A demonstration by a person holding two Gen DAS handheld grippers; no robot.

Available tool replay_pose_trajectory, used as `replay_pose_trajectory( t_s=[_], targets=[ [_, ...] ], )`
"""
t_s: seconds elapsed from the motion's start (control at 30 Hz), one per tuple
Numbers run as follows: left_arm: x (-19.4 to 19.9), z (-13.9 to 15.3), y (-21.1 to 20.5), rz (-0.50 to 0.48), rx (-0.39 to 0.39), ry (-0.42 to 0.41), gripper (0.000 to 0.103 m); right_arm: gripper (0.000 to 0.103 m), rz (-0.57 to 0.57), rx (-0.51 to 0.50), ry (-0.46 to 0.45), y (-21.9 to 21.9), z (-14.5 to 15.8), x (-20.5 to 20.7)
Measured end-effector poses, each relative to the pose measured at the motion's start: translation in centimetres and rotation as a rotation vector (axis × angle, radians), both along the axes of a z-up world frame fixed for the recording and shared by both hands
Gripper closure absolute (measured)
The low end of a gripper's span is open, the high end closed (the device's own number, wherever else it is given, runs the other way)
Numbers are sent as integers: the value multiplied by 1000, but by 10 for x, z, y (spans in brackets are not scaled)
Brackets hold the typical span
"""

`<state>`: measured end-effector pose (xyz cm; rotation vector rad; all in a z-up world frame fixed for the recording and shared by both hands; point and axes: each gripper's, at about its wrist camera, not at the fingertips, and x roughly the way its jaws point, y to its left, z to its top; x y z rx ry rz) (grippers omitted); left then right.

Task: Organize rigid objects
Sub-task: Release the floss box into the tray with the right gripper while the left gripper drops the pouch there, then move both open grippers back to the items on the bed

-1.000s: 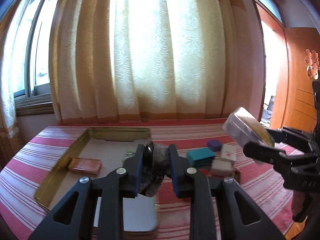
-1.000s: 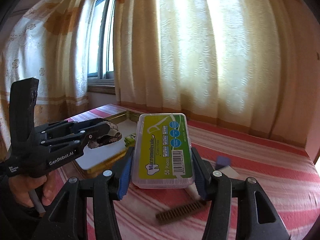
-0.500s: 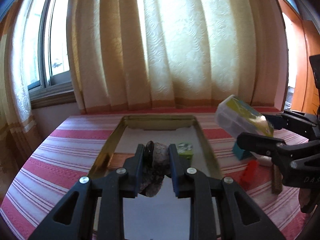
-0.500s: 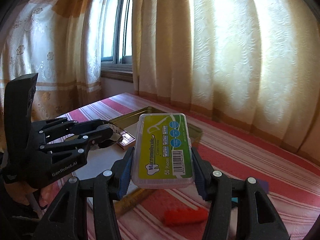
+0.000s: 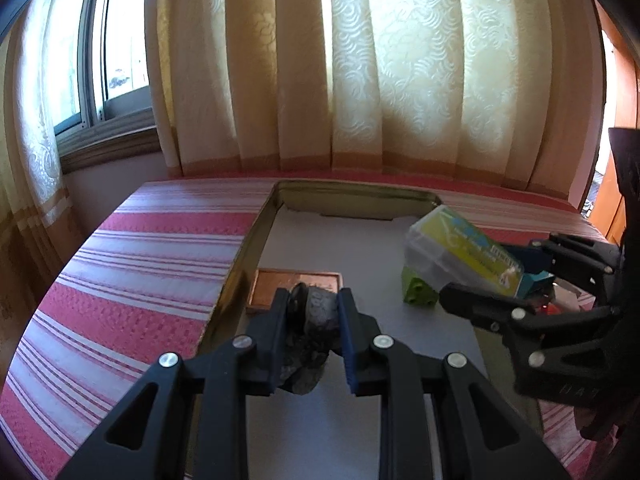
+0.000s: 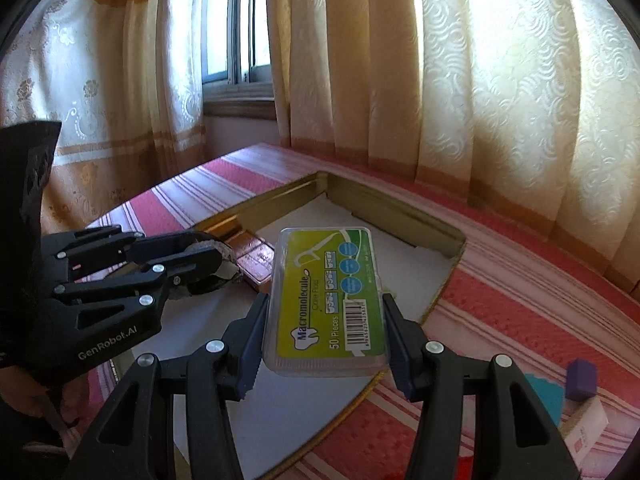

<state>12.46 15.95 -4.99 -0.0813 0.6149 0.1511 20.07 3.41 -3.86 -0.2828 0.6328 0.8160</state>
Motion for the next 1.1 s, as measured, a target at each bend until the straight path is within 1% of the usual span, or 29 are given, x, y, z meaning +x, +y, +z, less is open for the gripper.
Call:
replay_pose_trajectory(
  t_s=[0.23, 0.3, 0.37, 0.43, 0.5, 0.53, 0.57, 0.63, 0.67, 0.73, 0.8, 0.87, 0.93, 1.0, 1.1],
  targets=[
    [3, -1, 7, 14, 3, 13, 80, 47, 13, -34, 16, 17, -10, 0],
    [2, -2, 8, 14, 1, 11, 79, 47, 11, -30, 23, 19, -12, 2],
    [3, -1, 10, 22, 2, 11, 72, 47, 16, -28, 46, 19, -14, 5],
    [3, -2, 12, 45, 16, 10, 39, 43, 6, -30, 45, 19, -15, 5],
    [-1, 0, 12, 72, 39, -8, 30, 30, -12, -26, 20, 14, -12, 3],
    [-4, 1, 12, 74, 43, -20, 26, 27, -18, -19, 10, 11, -9, 2],
    [-6, 2, 10, 71, 40, -28, 25, 24, -27, -6, 3, 7, -7, 1],
    [-11, 5, 8, 72, 32, -43, 20, 24, -45, 24, 12, -3, -1, 1],
    [-14, 6, 6, 77, 26, -51, 18, 24, -51, 37, 20, -10, 1, 0],
    [-24, 9, -1, 77, 12, -81, 5, 24, -57, 52, 23, -25, 4, -5],
    [-36, 12, -12, 79, 10, -125, 1, 24, -77, 50, 12, -48, 6, -14],
    [-47, 13, -25, 65, -3, -157, 1, 24, -98, 57, 12, -73, 6, -21],
    [-53, 12, -39, 38, -23, -172, 1, 23, -130, 70, 13, -106, 4, -30],
    [-57, 10, -58, 6, -32, -182, 1, 20, -195, 70, 16, -142, -1, -37],
    [-59, 8, -88, -36, -23, -195, 1, 18, -305, 61, 28, -192, -9, -41]
  ],
)
